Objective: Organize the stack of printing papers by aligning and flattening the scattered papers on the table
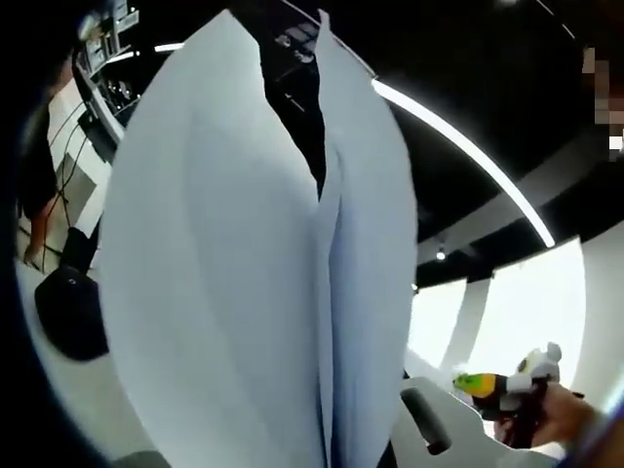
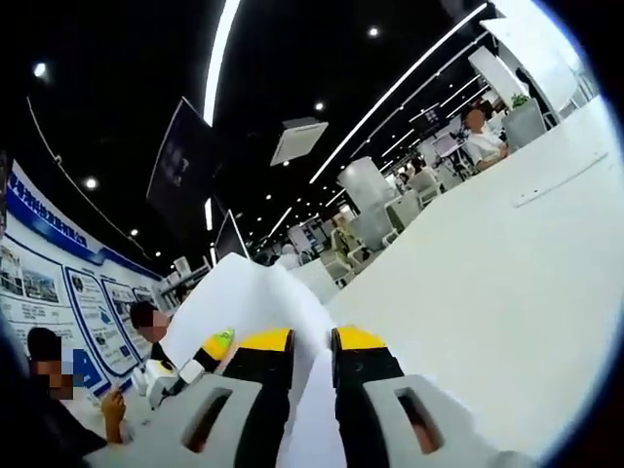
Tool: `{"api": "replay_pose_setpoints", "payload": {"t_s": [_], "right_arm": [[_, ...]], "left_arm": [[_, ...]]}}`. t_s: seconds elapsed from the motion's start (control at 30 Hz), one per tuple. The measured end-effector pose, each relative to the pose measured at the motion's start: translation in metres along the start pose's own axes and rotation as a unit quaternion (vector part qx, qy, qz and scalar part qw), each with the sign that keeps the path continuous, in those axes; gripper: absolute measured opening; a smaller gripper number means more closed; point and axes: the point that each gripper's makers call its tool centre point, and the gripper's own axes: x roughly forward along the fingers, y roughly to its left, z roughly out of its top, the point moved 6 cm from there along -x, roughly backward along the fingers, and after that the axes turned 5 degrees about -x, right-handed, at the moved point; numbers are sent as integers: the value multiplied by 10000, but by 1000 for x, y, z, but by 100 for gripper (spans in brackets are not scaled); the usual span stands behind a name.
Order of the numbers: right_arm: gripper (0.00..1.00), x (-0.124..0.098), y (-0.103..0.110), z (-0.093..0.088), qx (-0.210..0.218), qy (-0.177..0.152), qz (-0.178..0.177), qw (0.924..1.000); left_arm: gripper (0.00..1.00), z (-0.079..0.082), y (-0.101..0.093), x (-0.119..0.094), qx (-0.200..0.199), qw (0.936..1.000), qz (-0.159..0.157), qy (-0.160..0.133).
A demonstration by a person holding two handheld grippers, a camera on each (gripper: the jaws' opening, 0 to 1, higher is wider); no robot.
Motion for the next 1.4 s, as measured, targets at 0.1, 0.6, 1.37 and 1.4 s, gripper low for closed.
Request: {"api": "replay_pose_setpoints", "payload": {"t_s": [0.1, 0.6, 1.37, 1.4], "right_arm": [[11, -3, -3, 2, -19, -46, -121, 9999], [9, -13, -9, -2, 123, -10, -216, 9997], [11, -18, -2, -8, 172, 217, 31, 9996], [12, -18, -2, -9, 168, 222, 37, 9996]], "left_arm": [[6, -1, -1, 0, 10, 10000, 8, 24], [6, 1, 4, 0, 136, 9999, -35, -19], [6, 12, 10, -6, 27, 9989, 76, -464], [6, 12, 10, -6, 30, 9989, 88, -468]]}}
